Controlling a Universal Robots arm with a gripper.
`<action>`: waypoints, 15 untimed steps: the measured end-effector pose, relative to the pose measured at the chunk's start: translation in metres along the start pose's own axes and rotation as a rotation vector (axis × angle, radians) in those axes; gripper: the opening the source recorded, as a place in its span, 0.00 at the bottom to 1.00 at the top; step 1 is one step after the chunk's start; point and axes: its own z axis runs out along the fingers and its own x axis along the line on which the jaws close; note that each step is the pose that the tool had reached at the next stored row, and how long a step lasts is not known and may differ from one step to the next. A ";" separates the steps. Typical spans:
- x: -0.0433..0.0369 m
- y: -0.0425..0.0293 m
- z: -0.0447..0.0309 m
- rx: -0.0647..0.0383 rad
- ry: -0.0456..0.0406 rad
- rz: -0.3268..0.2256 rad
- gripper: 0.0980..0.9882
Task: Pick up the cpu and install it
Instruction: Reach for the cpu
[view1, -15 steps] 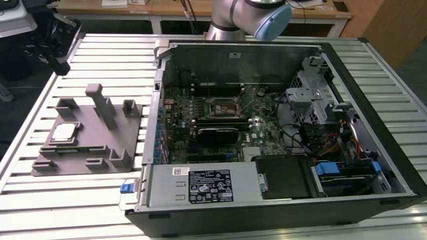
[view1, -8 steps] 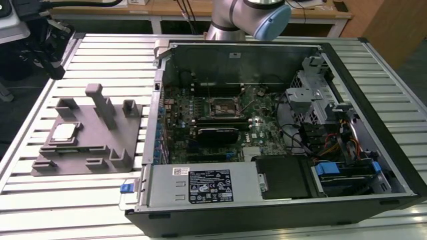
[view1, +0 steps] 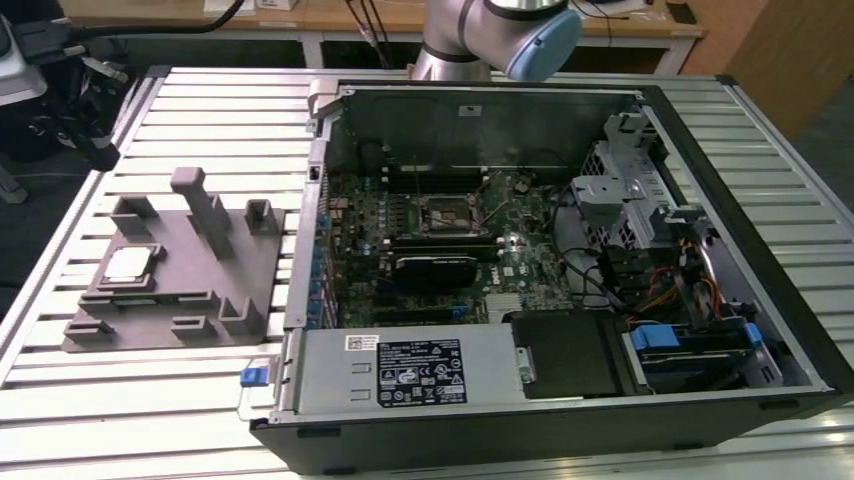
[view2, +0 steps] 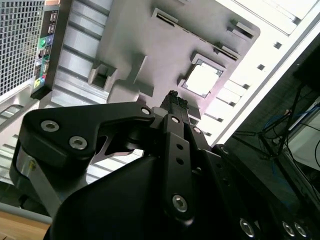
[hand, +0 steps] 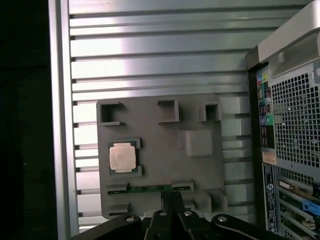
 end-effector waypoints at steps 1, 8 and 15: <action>0.0022 -0.0003 0.0018 0.000 0.0001 0.000 0.01; 0.0152 0.0000 0.0143 0.000 0.0015 0.000 0.01; 0.0256 0.0050 0.0270 0.000 0.0023 0.000 0.01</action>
